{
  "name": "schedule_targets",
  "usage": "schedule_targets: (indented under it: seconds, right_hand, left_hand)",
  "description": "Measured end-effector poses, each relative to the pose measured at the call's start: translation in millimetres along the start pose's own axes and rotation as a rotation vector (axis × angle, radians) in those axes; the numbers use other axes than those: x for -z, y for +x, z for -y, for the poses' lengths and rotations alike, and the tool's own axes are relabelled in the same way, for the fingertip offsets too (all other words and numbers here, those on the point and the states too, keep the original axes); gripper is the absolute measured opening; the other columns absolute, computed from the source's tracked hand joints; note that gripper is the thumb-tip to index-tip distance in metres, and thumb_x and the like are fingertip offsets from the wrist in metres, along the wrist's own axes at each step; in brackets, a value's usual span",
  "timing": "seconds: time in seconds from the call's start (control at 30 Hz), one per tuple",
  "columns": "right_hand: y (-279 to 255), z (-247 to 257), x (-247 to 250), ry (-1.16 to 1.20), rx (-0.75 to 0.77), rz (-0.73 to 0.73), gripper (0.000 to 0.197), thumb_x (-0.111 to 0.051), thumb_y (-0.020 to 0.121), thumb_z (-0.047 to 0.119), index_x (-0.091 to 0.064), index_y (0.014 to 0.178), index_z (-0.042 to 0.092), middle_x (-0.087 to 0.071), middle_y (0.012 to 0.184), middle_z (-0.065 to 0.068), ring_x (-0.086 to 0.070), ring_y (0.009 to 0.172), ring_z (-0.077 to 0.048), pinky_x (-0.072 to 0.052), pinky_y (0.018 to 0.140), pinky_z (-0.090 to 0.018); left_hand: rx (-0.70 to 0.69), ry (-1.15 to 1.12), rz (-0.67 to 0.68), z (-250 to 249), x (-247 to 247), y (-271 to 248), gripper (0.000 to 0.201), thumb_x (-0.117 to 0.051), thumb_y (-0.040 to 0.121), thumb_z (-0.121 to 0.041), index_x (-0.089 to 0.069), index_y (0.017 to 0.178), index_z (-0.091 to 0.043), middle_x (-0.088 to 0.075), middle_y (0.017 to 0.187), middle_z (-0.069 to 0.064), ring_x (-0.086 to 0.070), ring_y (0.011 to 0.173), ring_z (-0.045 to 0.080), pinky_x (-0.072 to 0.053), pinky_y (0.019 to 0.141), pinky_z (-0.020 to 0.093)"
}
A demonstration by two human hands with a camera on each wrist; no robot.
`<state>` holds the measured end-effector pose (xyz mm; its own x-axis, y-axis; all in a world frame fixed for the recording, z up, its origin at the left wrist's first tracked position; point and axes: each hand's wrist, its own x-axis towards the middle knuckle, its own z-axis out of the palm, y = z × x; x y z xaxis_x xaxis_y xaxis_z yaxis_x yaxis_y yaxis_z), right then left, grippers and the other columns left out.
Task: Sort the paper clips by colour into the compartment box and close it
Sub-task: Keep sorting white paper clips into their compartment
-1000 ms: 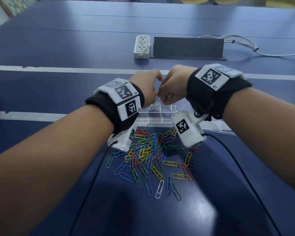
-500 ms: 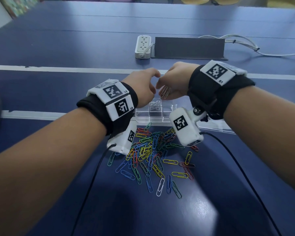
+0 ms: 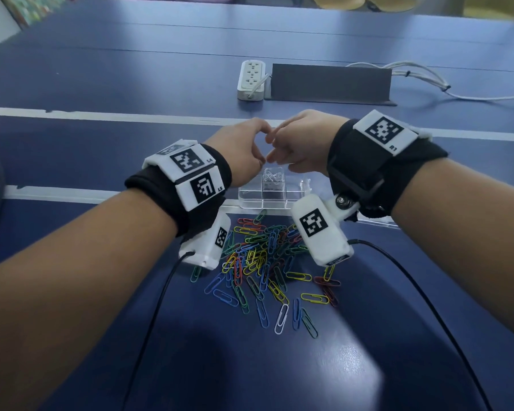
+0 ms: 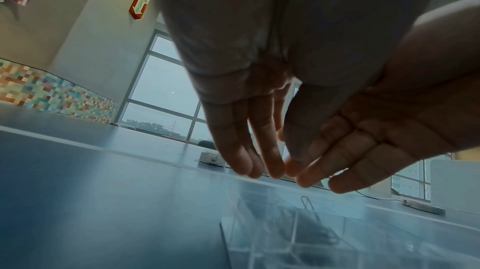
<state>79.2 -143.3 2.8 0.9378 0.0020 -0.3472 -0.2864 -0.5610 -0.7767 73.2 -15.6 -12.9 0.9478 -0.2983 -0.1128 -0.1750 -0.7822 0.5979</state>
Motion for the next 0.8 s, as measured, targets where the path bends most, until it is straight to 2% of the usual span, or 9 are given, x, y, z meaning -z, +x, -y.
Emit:
schedule_targets:
  seconds: [0.2, 0.3, 0.4, 0.47, 0.5, 0.57, 0.63, 0.73, 0.8]
  right_hand:
    - [-8.0, -3.5, 1.9, -0.107, 0.035, 0.048, 0.030, -0.051, 0.087, 0.011, -0.063, 0.113, 0.006, -0.068, 0.115, -0.015, -0.058, 0.086, -0.022, -0.051, 0.093, -0.041]
    - [-20.1, -3.4, 6.8, -0.124, 0.068, 0.074, 0.020, -0.048, 0.091, 0.011, -0.065, 0.100, 0.015, -0.069, 0.089, -0.004, -0.058, 0.081, -0.018, -0.053, 0.084, -0.034]
    - [-33.9, -9.1, 14.0, -0.328, 0.161, 0.061, 0.019, -0.052, 0.087, 0.012, -0.071, 0.090, 0.015, -0.067, 0.076, -0.002, -0.060, 0.071, -0.016, -0.055, 0.071, -0.029]
    - [-43.4, -15.6, 17.1, -0.560, 0.205, 0.100, 0.017, -0.058, 0.084, 0.016, -0.074, 0.088, 0.020, -0.066, 0.067, 0.003, -0.057, 0.058, -0.010, -0.051, 0.062, -0.024]
    - [-48.5, -19.2, 17.2, -0.656, 0.219, 0.121, 0.016, -0.060, 0.082, 0.018, -0.075, 0.086, 0.023, -0.065, 0.064, 0.006, -0.055, 0.055, -0.007, -0.050, 0.062, -0.022]
    - [-56.6, -27.4, 14.4, -0.806, 0.252, 0.140, 0.017, -0.060, 0.079, 0.018, -0.076, 0.083, 0.022, -0.066, 0.063, 0.005, -0.057, 0.059, -0.010, -0.052, 0.070, -0.024]
    - [-61.0, -35.4, 9.4, -0.898, 0.275, 0.158, 0.019, -0.059, 0.077, 0.014, -0.076, 0.083, 0.020, -0.070, 0.071, 0.001, -0.063, 0.071, -0.019, -0.054, 0.075, -0.026]
    - [-60.3, -46.2, 4.9, -0.961, 0.270, 0.192, 0.023, -0.057, 0.078, 0.011, -0.074, 0.084, 0.025, -0.062, 0.068, 0.007, -0.065, 0.081, -0.023, -0.054, 0.075, -0.028]
    - [-57.9, -51.7, 5.2, -0.965, 0.274, 0.196, 0.020, -0.060, 0.078, 0.015, -0.072, 0.085, 0.029, -0.060, 0.073, 0.006, -0.065, 0.083, -0.025, -0.055, 0.076, -0.030]
  left_hand:
    - [-0.013, 0.046, 0.019, 4.5, -2.8, -3.2, 0.049, -0.055, 0.087, -0.010, -0.042, 0.131, -0.026, -0.070, 0.100, -0.002, -0.063, 0.094, 0.015, -0.045, 0.083, 0.027]
    - [-0.034, 0.082, -0.003, 5.7, -1.2, -7.5, 0.045, -0.058, 0.087, -0.015, -0.045, 0.129, -0.024, -0.068, 0.095, -0.003, -0.060, 0.089, 0.015, -0.043, 0.081, 0.026]
    - [-0.091, 0.170, -0.004, 3.8, 2.8, -16.6, 0.026, -0.061, 0.085, -0.023, -0.059, 0.111, -0.021, -0.059, 0.078, -0.008, -0.056, 0.079, 0.014, -0.039, 0.075, 0.023]
    - [-0.138, 0.239, 0.065, 0.9, 4.7, -24.3, 0.014, -0.063, 0.084, -0.027, -0.066, 0.096, -0.022, -0.055, 0.070, -0.012, -0.054, 0.071, 0.012, -0.039, 0.072, 0.021]
    - [-0.158, 0.269, 0.114, -0.4, 4.8, -28.3, 0.011, -0.064, 0.083, -0.028, -0.068, 0.091, -0.023, -0.055, 0.068, -0.014, -0.053, 0.068, 0.010, -0.038, 0.069, 0.020]
    - [-0.188, 0.321, 0.209, -2.7, 2.4, -35.4, 0.009, -0.066, 0.081, -0.032, -0.070, 0.085, -0.025, -0.056, 0.063, -0.014, -0.052, 0.061, 0.003, -0.038, 0.059, 0.019]
    - [-0.196, 0.367, 0.280, -3.0, -1.8, -39.6, 0.010, -0.068, 0.079, -0.034, -0.072, 0.084, -0.026, -0.056, 0.058, -0.013, -0.050, 0.056, -0.001, -0.036, 0.055, 0.015]
    - [-0.187, 0.404, 0.338, -1.0, -7.2, -43.9, 0.010, -0.071, 0.076, -0.033, -0.072, 0.083, -0.027, -0.058, 0.057, -0.010, -0.050, 0.053, -0.001, -0.039, 0.055, 0.017]
    - [-0.177, 0.402, 0.386, 2.2, -8.4, -46.0, 0.012, -0.074, 0.073, -0.030, -0.071, 0.084, -0.027, -0.064, 0.061, -0.006, -0.051, 0.052, -0.001, -0.041, 0.056, 0.017]
